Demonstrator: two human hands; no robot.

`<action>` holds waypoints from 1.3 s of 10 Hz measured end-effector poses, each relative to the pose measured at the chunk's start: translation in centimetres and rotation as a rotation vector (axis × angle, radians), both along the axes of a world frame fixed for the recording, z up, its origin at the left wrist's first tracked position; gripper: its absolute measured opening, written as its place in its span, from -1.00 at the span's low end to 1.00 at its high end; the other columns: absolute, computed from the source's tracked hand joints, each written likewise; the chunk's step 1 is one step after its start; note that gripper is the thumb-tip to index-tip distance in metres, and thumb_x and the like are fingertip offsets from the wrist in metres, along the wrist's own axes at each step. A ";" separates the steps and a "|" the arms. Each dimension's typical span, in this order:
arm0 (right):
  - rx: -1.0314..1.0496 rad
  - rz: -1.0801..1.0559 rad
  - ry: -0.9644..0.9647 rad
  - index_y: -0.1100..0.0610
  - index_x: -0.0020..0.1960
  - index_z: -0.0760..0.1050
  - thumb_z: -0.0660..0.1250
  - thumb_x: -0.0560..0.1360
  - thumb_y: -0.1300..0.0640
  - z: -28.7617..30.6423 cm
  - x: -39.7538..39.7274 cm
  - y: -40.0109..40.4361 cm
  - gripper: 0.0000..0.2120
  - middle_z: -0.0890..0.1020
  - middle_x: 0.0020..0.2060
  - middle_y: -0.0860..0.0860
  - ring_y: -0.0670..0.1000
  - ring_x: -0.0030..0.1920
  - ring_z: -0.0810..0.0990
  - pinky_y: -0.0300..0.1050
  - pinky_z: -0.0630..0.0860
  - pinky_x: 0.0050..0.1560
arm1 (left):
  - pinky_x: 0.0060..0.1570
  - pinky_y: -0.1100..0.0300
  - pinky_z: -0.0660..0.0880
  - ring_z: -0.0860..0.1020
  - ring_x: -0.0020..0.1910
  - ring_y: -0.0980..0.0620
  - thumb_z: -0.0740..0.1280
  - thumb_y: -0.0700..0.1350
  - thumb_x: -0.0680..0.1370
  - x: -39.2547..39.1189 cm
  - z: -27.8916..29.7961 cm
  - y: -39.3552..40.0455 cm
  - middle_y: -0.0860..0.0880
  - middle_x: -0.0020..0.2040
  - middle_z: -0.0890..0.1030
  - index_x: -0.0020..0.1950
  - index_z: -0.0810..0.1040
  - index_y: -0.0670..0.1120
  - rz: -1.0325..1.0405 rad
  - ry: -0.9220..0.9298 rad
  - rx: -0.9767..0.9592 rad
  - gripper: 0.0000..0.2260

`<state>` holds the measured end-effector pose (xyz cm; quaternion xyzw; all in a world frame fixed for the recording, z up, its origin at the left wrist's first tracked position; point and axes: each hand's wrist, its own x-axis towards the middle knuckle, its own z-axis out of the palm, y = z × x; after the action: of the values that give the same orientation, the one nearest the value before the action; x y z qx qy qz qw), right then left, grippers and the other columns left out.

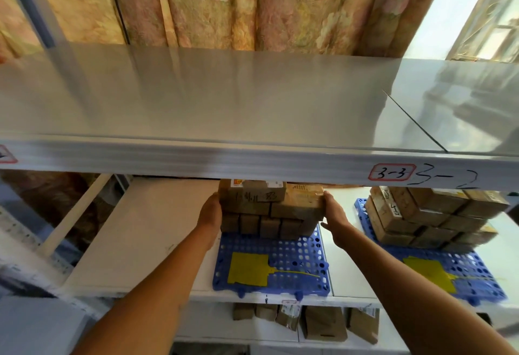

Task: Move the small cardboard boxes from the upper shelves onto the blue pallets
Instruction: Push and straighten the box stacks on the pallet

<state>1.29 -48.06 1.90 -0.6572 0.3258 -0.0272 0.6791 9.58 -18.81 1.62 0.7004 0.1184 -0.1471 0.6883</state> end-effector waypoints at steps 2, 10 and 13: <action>0.029 0.036 -0.021 0.07 0.38 0.41 0.07 0.69 -0.20 0.3 -0.2 0.5 -0.56 0.53 0.28 0.14 0.10 0.18 0.55 0.04 0.53 0.10 | -0.12 0.15 0.50 0.60 0.02 0.03 0.10 0.02 0.66 -0.4 -0.3 0.4 -0.01 0.09 0.65 0.09 0.59 0.09 -0.017 -0.082 0.027 -0.74; -0.256 0.091 0.326 0.20 0.09 0.63 0.12 0.63 0.39 -6.3 -5.4 0.3 -0.68 0.69 -0.02 0.23 0.16 -0.15 0.63 -0.01 0.63 -0.17 | 0.23 -0.04 0.51 0.53 0.31 -0.24 0.09 0.06 0.66 -3.5 -8.1 3.1 -0.24 0.33 0.55 0.38 0.50 -0.20 -0.043 0.267 0.268 -0.54; -0.240 0.085 0.323 0.25 0.23 0.65 0.14 0.65 0.35 -6.7 -4.9 2.4 -0.66 0.70 0.06 0.20 0.12 -0.11 0.62 -0.05 0.57 -0.09 | 0.33 -0.12 0.44 0.50 0.30 -0.28 -0.01 0.01 0.72 -3.3 -7.7 4.9 -0.30 0.35 0.52 0.40 0.45 -0.24 -0.093 0.266 0.302 -0.55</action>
<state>-3.56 -45.70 -4.81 -0.7424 0.3967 0.0686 0.5354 6.27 -13.92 -6.04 0.7749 0.1963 -0.2504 0.5461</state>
